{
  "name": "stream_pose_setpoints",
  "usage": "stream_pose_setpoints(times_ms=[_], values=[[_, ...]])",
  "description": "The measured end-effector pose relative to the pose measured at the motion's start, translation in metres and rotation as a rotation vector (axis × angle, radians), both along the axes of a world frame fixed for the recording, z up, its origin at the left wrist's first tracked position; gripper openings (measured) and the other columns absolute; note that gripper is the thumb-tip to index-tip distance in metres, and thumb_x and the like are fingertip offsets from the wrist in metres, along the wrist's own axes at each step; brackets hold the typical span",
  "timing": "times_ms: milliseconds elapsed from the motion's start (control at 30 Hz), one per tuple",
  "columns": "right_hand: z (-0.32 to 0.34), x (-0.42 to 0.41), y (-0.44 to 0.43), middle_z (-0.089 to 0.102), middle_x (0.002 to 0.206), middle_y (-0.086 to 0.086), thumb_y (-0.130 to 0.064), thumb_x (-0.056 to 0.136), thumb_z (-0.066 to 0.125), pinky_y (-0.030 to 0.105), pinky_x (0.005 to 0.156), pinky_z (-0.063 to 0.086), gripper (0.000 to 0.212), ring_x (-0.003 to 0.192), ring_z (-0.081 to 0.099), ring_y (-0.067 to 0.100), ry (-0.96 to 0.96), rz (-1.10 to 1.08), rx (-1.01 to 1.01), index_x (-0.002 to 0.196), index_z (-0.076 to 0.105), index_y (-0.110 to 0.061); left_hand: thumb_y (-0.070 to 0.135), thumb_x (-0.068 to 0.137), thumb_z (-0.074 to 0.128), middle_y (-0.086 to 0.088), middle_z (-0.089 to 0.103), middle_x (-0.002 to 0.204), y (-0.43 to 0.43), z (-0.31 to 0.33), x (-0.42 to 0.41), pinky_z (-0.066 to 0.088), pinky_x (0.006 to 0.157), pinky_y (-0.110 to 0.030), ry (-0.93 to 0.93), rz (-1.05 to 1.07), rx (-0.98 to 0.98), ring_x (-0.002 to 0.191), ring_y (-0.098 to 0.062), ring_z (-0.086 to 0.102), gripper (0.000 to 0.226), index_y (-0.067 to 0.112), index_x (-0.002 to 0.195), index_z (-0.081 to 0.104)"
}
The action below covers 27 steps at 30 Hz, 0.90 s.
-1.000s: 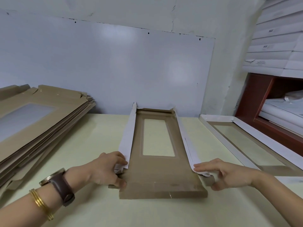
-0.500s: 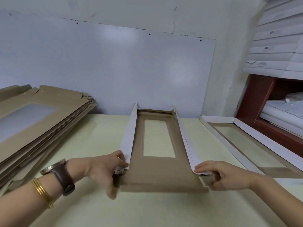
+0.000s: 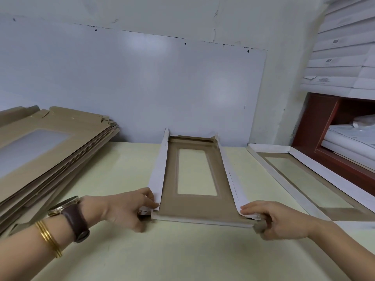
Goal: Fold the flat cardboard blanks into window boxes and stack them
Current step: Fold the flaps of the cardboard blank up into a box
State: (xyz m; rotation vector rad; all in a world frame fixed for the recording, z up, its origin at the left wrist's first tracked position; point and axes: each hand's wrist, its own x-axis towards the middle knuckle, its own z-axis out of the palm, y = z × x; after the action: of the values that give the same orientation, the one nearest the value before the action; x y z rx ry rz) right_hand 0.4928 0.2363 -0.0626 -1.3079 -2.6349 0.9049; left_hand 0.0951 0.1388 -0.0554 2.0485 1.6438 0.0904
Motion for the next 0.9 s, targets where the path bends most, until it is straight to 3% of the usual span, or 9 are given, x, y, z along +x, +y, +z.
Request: stream_pose_setpoints(times_ms=[67,167,267,333,433,500,567,700,900], values=[[0.002,0.0,-0.003,0.061,0.121,-0.002,0.004,0.079,0.063,0.023,0.091,0.05,0.055,0.104,0.063,0.009,0.039,-0.04,-0.066,0.124,0.059,-0.027,0.019,0.082,0.066,0.014,0.041,0.121,-0.002,0.004,-0.004,0.045,0.074,-0.012,-0.026,0.007,0.012,0.075,0.005,0.056,0.051,0.025,0.131,0.055],[0.005,-0.001,-0.001,0.06,0.086,-0.014,-0.001,0.083,0.059,0.017,0.073,0.047,0.051,0.074,0.059,0.001,0.021,-0.055,-0.073,0.124,0.059,-0.031,0.025,0.087,0.068,0.009,0.053,0.12,-0.004,0.006,-0.01,0.052,0.085,-0.026,-0.107,0.05,0.001,0.092,-0.017,0.062,0.022,0.029,0.107,0.062],[0.009,-0.004,0.0,0.05,0.072,-0.014,0.002,0.081,0.053,0.017,0.061,0.037,0.047,0.061,0.044,0.002,0.07,-0.043,-0.111,0.116,0.065,-0.028,0.035,0.084,0.068,-0.013,0.061,0.112,-0.008,0.007,-0.012,0.053,0.082,-0.034,-0.321,0.15,-0.071,0.079,-0.02,0.062,0.017,0.024,0.097,0.066],[0.01,-0.002,-0.002,0.048,0.067,-0.015,-0.002,0.075,0.053,0.017,0.057,0.034,0.037,0.058,0.041,0.003,0.147,-0.055,-0.171,0.105,0.065,-0.02,0.038,0.085,0.066,-0.011,0.062,0.105,-0.008,0.008,-0.011,0.049,0.076,-0.032,-0.397,0.167,-0.085,0.073,-0.017,0.059,0.026,0.016,0.098,0.069],[0.009,0.002,-0.004,0.047,0.071,-0.008,-0.007,0.07,0.057,0.022,0.06,0.034,0.032,0.062,0.04,0.008,0.214,-0.061,-0.2,0.101,0.06,-0.011,0.026,0.093,0.063,-0.002,0.061,0.093,-0.007,0.004,-0.011,0.047,0.074,-0.032,-0.475,0.196,-0.068,0.071,-0.019,0.057,0.017,0.01,0.091,0.067],[0.007,0.004,-0.006,0.048,0.075,-0.004,0.001,0.071,0.059,0.026,0.061,0.034,0.034,0.065,0.041,0.011,0.212,-0.052,-0.185,0.102,0.06,-0.012,0.024,0.093,0.063,-0.009,0.062,0.101,-0.007,0.0,-0.011,0.048,0.073,-0.033,-0.456,0.193,-0.039,0.071,-0.02,0.058,0.016,0.009,0.091,0.068],[0.005,0.007,-0.009,0.046,0.074,-0.002,0.008,0.068,0.06,0.028,0.061,0.032,0.041,0.066,0.04,0.012,0.201,-0.042,-0.173,0.1,0.062,-0.017,0.023,0.093,0.063,-0.005,0.063,0.107,-0.007,0.0,-0.011,0.048,0.072,-0.032,-0.478,0.193,-0.024,0.071,-0.021,0.057,0.015,0.014,0.082,0.07],[0.004,0.013,-0.011,0.044,0.077,-0.006,0.009,0.066,0.063,0.024,0.061,0.035,0.057,0.067,0.04,0.008,0.178,-0.058,-0.106,0.111,0.063,-0.026,0.021,0.095,0.059,0.007,0.062,0.101,-0.009,0.001,-0.01,0.046,0.072,-0.032,-0.517,0.148,-0.03,0.073,-0.024,0.053,0.033,0.022,0.062,0.064],[0.004,0.003,-0.011,0.061,0.095,0.0,-0.002,0.094,0.058,0.025,0.074,0.042,0.017,0.078,0.052,0.011,0.277,-0.027,-0.081,0.105,0.067,-0.011,0.012,0.097,0.056,-0.006,0.052,0.111,-0.008,0.003,-0.008,0.047,0.073,-0.029,-0.618,0.222,-0.106,0.075,-0.021,0.049,0.034,0.016,0.063,0.06]])
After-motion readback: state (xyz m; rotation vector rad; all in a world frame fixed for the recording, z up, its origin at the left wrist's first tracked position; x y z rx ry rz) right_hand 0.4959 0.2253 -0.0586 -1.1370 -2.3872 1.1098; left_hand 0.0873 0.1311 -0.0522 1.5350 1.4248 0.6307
